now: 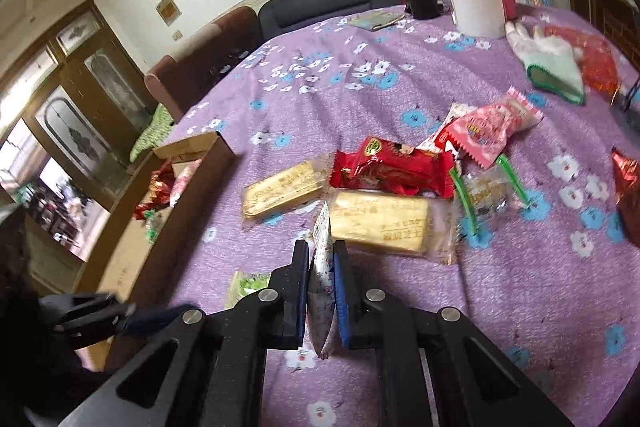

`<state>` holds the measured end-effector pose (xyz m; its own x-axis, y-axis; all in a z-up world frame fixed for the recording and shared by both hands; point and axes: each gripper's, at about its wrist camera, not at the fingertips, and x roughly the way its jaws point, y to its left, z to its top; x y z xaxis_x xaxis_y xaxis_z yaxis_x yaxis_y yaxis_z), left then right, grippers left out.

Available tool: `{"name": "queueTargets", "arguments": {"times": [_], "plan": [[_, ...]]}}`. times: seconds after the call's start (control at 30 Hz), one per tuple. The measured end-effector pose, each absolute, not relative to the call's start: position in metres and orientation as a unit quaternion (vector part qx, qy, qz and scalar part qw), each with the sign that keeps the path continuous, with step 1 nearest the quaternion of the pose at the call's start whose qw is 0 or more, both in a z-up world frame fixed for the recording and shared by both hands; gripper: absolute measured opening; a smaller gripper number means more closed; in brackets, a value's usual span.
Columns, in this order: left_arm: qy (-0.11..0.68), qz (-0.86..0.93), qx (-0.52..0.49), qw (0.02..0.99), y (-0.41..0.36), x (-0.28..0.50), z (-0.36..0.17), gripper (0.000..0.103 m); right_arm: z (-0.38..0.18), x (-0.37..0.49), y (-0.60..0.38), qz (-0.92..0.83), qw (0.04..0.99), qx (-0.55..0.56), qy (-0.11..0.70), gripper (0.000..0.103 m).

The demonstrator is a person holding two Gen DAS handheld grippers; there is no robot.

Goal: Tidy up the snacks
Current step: 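Grasp the white-green wrapped candy with the left tool while the right tool grasps the white-red strip packet, then carry both snacks into the cardboard tray and open both tools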

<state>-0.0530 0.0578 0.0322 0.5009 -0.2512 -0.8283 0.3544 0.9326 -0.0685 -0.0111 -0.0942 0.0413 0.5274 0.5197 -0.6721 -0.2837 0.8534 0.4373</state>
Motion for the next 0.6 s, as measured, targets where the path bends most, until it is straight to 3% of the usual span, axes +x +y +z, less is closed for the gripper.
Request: {"name": "queueTargets", "arguments": {"times": [0.07, 0.27, 0.33, 0.37, 0.4, 0.6], "plan": [[0.44, -0.162, 0.074, 0.88, 0.053, -0.051, 0.035, 0.076, 0.042, -0.011, -0.098, 0.227, 0.864, 0.144, 0.426, 0.012], [0.421, -0.18, 0.134, 0.879, 0.021, -0.033, 0.028, 0.076, 0.04, -0.008, -0.108, 0.221, 0.861, 0.168, 0.427, 0.012], [0.442, -0.182, 0.144, 0.867, 0.013, -0.024, 0.015, 0.064, 0.04, -0.007, -0.111, 0.222, 0.86, 0.174, 0.426, 0.012], [0.455, -0.183, 0.143, 0.86, 0.011, -0.022, 0.01, 0.038, 0.04, -0.007, -0.113, 0.223, 0.86, 0.177, 0.424, 0.013], [0.456, -0.199, 0.119, 0.859, 0.014, -0.022, 0.01, 0.022, 0.041, -0.006, -0.114, 0.222, 0.86, 0.179, 0.422, 0.013], [0.456, -0.187, 0.073, 0.867, 0.034, -0.033, 0.025, 0.019, 0.039, -0.005, -0.118, 0.233, 0.855, 0.195, 0.42, 0.013]]}}
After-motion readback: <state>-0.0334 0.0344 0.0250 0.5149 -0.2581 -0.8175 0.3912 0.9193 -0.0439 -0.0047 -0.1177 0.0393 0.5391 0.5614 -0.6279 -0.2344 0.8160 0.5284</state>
